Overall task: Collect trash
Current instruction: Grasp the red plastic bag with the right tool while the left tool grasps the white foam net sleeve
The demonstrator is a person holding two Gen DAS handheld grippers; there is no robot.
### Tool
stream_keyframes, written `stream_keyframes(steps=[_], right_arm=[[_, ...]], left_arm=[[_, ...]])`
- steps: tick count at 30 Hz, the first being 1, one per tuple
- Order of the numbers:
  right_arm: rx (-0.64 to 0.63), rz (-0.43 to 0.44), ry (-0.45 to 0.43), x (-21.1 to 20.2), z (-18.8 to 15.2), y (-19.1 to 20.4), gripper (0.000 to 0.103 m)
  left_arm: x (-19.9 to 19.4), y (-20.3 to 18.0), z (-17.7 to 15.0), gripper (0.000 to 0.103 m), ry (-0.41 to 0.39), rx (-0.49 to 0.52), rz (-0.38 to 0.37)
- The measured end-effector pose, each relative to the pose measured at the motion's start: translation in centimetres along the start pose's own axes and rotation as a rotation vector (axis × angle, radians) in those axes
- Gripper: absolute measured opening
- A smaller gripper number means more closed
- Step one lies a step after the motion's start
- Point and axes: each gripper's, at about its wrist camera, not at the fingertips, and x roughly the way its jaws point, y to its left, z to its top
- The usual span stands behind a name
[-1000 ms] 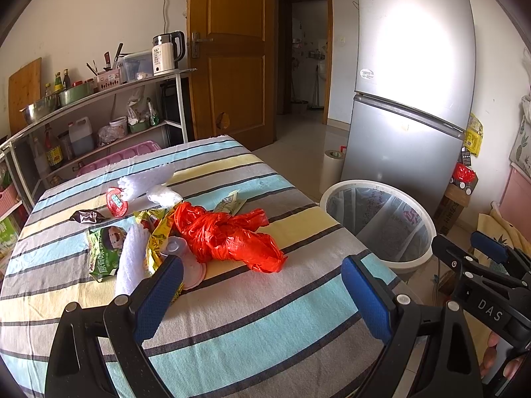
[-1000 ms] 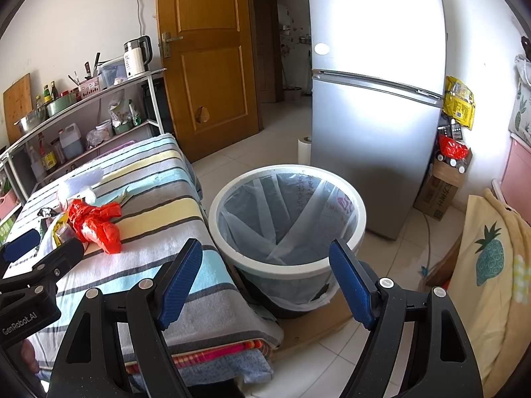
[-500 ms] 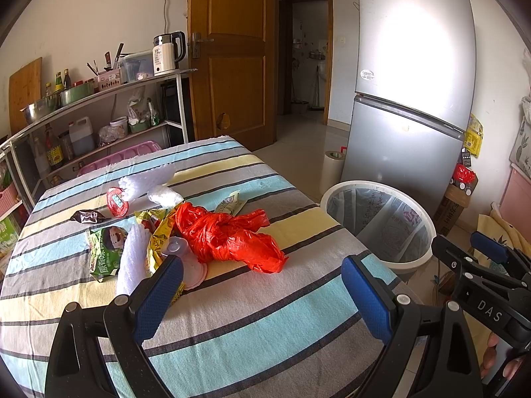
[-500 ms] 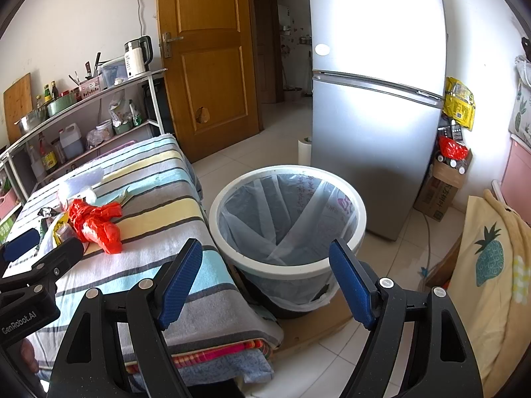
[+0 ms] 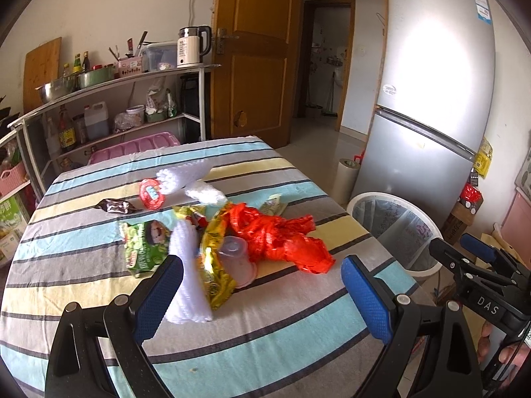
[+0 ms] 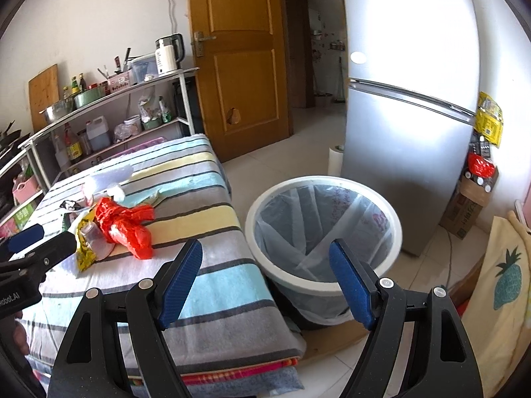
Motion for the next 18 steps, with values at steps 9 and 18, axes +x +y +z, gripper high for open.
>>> stream_keyframes(steps=[9, 18], right_arm=[[-0.125, 0.224, 0.056, 4.2, 1.1, 5.3, 0.079], [-0.252, 0.315, 0.095, 7.0, 2.4, 9.7, 0.079]], left_arm=[[0.5, 7.3, -1.0, 0.097, 0.096, -0.089, 0.115], [1.8, 11.3, -0.9, 0.099, 0.140, -0.209, 0.066]])
